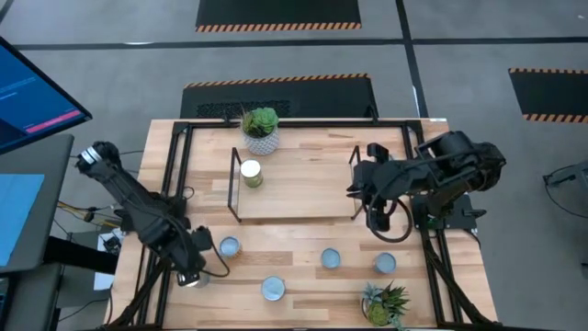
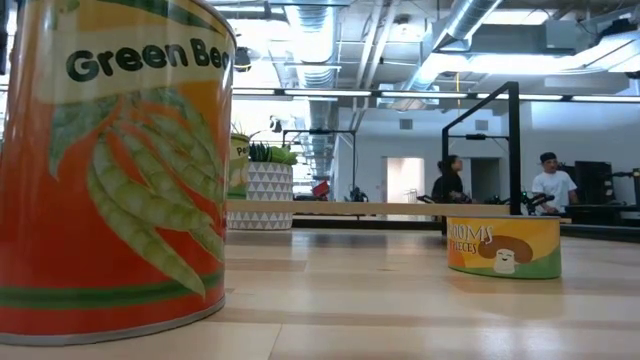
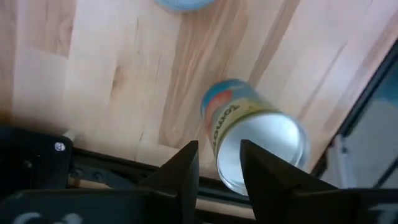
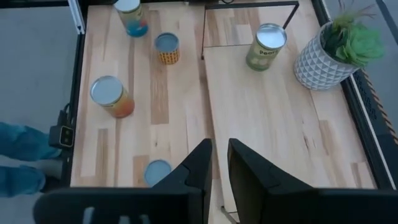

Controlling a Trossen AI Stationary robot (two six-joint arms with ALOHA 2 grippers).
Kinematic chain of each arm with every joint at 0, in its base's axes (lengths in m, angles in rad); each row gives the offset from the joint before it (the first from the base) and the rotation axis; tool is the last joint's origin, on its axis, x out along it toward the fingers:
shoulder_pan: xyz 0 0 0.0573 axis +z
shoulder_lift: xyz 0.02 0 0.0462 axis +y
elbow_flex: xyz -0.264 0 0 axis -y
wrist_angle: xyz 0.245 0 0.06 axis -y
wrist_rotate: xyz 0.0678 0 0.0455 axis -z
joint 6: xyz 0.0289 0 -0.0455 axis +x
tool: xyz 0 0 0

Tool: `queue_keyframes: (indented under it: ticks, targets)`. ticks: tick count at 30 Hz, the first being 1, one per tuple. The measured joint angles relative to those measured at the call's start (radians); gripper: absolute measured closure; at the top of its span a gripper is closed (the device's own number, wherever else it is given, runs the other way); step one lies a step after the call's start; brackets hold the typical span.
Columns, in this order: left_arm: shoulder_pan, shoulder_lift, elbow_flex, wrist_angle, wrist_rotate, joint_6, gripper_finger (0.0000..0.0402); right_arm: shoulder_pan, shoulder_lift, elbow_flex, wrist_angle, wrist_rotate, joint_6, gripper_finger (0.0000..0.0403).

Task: Pick and place cans onto a shelf
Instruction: Put the canned tomatoes on the shelf

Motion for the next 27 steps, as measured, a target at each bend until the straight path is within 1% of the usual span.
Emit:
queue_keyframes:
  ticks: [6,12,18,20,23,24,27]
  targets:
    - [-0.058,0.089,0.0,0.003,-0.001,0.0,0.0297,-0.007,0.0,0.0,0.0,0.003,0.0,0.0328]
    - [-0.084,0.169,0.007,0.0,0.001,0.026,0.0297,-0.014,0.0,0.0,0.0,0.007,0.001,0.0328]
    - [-0.084,0.189,0.007,0.014,0.003,0.07,0.0299,-0.014,0.0,0.0,0.0,0.007,0.001,0.0328]
    - [-0.08,0.189,0.006,0.023,0.011,0.079,0.0314,-0.014,0.0,0.0,0.0,0.007,0.002,0.0328]
    - [-0.073,0.189,0.006,0.025,0.033,0.086,0.0373,-0.014,0.0,0.0,0.001,0.007,0.002,0.0328]
    - [-0.071,0.189,0.006,0.026,0.038,0.086,0.0386,-0.014,0.0,0.0,0.0,0.007,0.002,0.0328]
    - [-0.07,0.186,0.004,0.028,0.037,0.083,0.0397,-0.014,0.0,0.0,0.001,0.007,0.002,0.0328]
